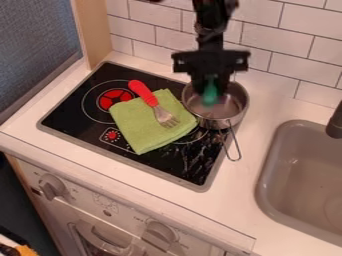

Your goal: Move the green object into the silver pot

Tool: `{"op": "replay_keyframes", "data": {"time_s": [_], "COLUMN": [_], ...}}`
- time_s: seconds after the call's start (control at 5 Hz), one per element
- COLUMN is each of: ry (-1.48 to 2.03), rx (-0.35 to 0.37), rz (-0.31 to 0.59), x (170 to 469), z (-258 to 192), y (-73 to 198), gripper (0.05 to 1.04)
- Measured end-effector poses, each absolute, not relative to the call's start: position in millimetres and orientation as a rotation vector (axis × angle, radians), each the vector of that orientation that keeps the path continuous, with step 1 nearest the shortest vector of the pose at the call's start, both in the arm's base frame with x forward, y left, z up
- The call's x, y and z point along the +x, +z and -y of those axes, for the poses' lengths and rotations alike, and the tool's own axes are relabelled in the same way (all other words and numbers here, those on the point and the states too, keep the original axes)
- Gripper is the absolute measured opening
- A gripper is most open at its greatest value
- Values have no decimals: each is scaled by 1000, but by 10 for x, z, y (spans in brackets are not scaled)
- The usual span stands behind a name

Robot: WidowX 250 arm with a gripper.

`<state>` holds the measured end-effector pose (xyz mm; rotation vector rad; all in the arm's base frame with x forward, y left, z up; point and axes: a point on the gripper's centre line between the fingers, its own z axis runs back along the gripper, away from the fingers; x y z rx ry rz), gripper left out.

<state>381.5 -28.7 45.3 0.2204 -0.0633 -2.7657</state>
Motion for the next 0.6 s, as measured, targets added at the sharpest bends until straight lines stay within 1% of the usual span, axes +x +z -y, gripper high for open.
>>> {"op": "replay_keyframes", "data": {"time_s": [0.2,0.4,0.6], "ry": [-2775,-2785,-2762], "rx": [188,133,118], "rz": [61,80,63], "x": [3749,3717,3708], "z": [296,308,242], "y": [375,265,272], "gripper": [424,499,809]}}
